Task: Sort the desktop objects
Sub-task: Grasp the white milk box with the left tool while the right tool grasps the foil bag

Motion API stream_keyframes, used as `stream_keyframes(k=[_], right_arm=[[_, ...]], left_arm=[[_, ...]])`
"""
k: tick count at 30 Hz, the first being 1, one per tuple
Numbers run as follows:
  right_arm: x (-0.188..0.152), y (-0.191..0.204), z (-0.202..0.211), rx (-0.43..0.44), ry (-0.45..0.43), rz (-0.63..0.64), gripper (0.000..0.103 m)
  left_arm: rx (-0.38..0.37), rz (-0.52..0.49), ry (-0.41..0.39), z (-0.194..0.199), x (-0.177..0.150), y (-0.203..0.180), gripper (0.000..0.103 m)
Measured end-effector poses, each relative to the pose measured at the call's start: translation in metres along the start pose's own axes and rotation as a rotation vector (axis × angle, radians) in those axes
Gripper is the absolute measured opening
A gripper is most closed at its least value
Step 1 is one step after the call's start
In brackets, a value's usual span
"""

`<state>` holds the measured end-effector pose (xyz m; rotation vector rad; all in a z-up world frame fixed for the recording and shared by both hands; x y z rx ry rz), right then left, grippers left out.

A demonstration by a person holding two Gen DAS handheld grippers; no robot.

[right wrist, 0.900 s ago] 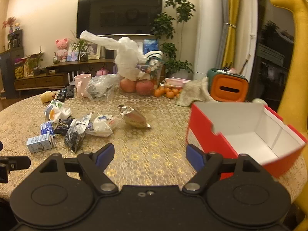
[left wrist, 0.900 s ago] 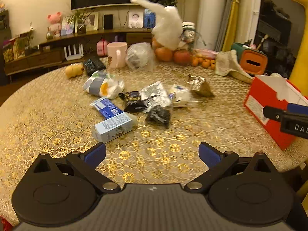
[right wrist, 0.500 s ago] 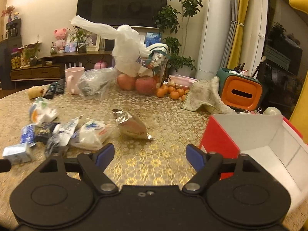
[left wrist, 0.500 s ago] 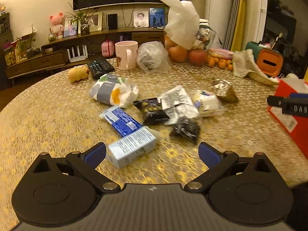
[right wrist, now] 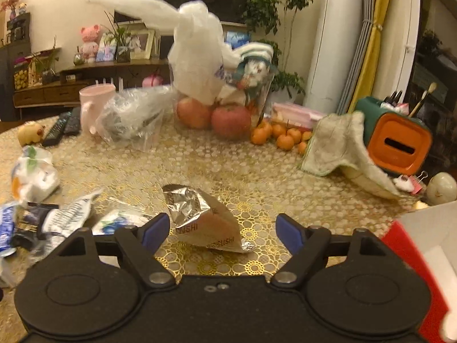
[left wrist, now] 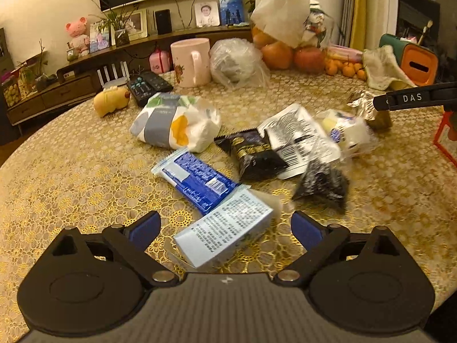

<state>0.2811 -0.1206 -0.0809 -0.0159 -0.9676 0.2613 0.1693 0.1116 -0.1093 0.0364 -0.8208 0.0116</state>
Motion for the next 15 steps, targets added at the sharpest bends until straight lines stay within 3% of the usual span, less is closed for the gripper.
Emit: stream_keyframes(k=[10, 15], right_arm=[[-0.002, 0.002, -0.034, -0.016, 0.038, 0.015, 0.079], [-0.001, 0.003, -0.037, -0.005, 0.050, 0.001, 0.078]], left_arm=[[-0.040, 0.017, 0.015, -0.012, -0.004, 0.001, 0.080], [-0.052, 0.027, 0.004, -0.009, -0.003, 0.000, 0.059]])
Point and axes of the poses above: each gripper's, at about its wrist camera, not at the fingertips, and z roughly against the way its jaws point, y to its left, x to its top, the point moved 2 cm from there along -z, roughly the way its jaws point, and after that the axes turned 3 degrees about -x, right-handed, at the moved point
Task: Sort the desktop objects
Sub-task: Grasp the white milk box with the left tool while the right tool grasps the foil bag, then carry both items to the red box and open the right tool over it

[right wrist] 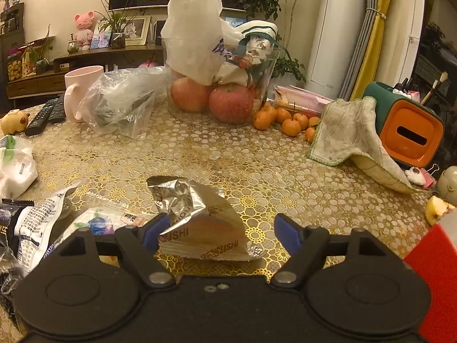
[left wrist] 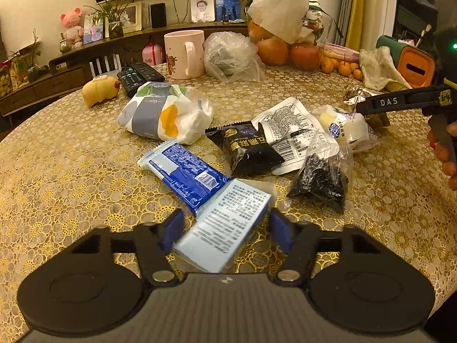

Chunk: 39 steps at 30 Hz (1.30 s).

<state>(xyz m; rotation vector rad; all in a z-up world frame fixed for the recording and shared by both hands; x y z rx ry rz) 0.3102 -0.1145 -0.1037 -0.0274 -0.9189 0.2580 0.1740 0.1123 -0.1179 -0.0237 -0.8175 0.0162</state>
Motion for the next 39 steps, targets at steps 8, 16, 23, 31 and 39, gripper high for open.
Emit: stream_keyframes(k=[8, 16, 23, 31, 39], right_arm=[[-0.002, 0.001, 0.000, 0.026, 0.037, -0.017, 0.037], [-0.001, -0.006, 0.011, 0.031, 0.028, -0.054, 0.027], [-0.002, -0.015, 0.033, 0.022, 0.006, -0.067, 0.023], [-0.003, -0.030, 0.073, 0.035, -0.018, -0.099, 0.018], [-0.010, -0.049, 0.120, 0.064, -0.051, -0.131, 0.016]], left_arm=[[-0.029, 0.027, 0.003, 0.003, 0.002, -0.001, 0.036], [-0.045, 0.056, 0.009, 0.010, 0.003, -0.002, 0.030], [-0.042, 0.065, 0.006, 0.026, 0.004, -0.008, 0.029], [-0.059, 0.054, -0.019, 0.054, 0.011, -0.023, 0.029], [-0.091, 0.051, -0.037, 0.081, 0.015, -0.043, 0.029]])
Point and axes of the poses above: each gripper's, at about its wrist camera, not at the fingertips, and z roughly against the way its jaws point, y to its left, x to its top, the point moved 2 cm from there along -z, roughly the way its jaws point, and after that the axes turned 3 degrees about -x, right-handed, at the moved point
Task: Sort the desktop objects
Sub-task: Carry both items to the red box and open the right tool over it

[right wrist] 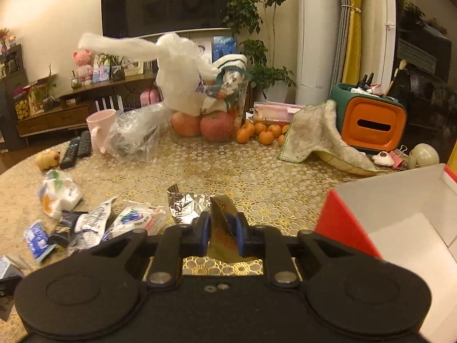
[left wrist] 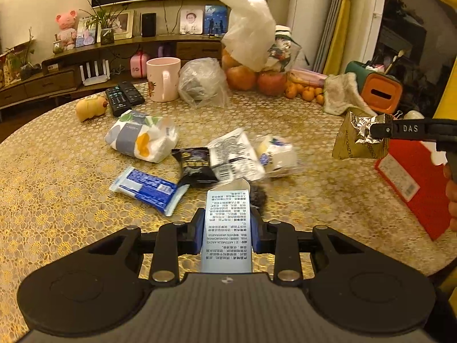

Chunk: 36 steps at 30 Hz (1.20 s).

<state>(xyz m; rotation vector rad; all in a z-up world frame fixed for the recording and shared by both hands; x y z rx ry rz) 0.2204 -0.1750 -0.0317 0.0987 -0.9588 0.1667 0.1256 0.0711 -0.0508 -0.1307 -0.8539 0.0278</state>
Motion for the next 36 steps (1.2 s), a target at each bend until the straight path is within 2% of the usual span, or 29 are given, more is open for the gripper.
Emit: stream_keyframes(k=[19, 28, 36], right_arm=[[0.003, -0.061, 0.099, 0.035, -0.094, -0.100, 0.016], [0.001, -0.109, 0.126, -0.013, -0.145, -0.152, 0.016], [-0.008, -0.158, 0.133, -0.087, -0.156, -0.196, 0.016]], left_arm=[[-0.107, -0.130, -0.037, 0.039, 0.024, -0.090, 0.029], [-0.173, -0.223, -0.060, 0.042, 0.046, -0.154, 0.029], [-0.241, -0.323, -0.057, 0.022, 0.061, -0.223, 0.029]])
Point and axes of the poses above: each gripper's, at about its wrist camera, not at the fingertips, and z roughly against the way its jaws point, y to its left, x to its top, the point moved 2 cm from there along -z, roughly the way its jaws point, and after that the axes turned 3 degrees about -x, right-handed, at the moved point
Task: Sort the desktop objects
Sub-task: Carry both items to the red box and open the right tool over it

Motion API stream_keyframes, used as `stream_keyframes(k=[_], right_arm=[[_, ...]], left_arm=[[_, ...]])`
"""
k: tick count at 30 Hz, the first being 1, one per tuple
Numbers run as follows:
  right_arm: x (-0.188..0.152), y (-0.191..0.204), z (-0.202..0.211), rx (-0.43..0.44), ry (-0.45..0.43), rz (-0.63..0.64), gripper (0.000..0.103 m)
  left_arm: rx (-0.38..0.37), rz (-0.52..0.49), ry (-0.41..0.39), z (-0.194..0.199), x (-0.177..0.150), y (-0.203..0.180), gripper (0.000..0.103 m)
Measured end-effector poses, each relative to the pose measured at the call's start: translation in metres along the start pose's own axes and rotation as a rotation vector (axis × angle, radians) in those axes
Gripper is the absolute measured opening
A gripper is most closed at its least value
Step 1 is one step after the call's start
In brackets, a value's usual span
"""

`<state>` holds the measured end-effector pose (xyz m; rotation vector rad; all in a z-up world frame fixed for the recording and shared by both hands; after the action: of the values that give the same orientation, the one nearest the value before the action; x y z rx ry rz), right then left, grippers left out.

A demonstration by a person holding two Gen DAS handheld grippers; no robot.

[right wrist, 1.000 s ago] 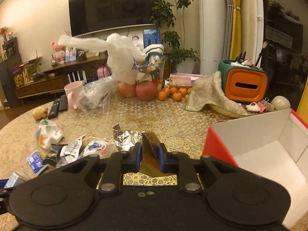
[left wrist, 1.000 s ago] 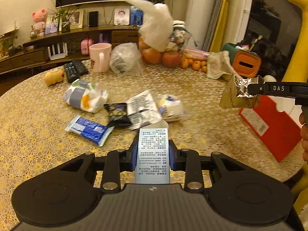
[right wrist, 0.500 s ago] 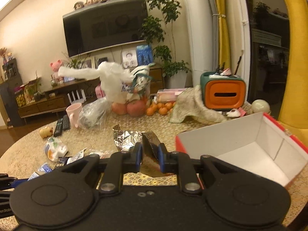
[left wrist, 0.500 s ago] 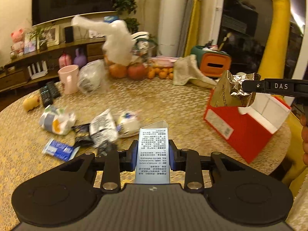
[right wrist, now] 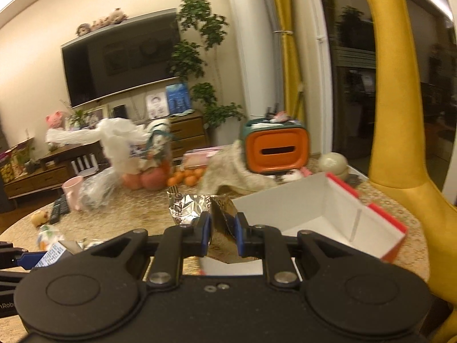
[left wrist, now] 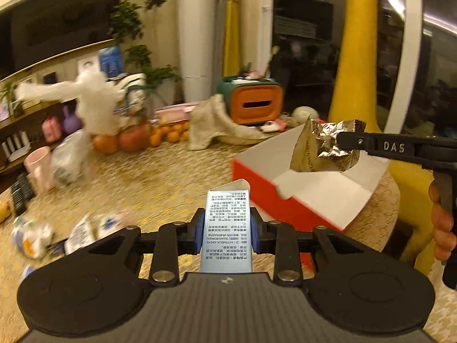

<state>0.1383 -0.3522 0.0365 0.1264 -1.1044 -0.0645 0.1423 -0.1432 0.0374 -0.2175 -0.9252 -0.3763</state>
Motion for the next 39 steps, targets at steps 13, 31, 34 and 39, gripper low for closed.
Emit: stream_keyframes(k=[13, 31, 34, 39], right_arm=[[-0.008, -0.071, -0.022, -0.118, 0.051, -0.030, 0.016], [-0.035, -0.114, -0.087, -0.184, 0.197, 0.018, 0.016], [-0.039, -0.116, -0.092, -0.188, 0.209, 0.036, 0.016], [-0.039, -0.113, -0.097, -0.195, 0.213, 0.071, 0.017]], left_arm=[[-0.105, -0.139, 0.045, -0.078, 0.047, -0.079, 0.029], [-0.104, -0.206, 0.244, -0.203, 0.038, -0.113, 0.030], [-0.108, -0.208, 0.268, -0.215, 0.034, -0.113, 0.030], [-0.122, -0.192, 0.338, -0.229, 0.029, -0.111, 0.030]])
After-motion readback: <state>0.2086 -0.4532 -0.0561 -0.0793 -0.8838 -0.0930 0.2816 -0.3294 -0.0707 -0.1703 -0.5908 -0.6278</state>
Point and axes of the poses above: each gripper's, at about its wrist camera, not at the fingertips, and z roughly against the way its jaws point, y to its left, x to its top, the point moved 2 cm from there along -z, roughly the way its jaws point, and after that the axes turned 3 degrees about -x, right-handed, at the moved point
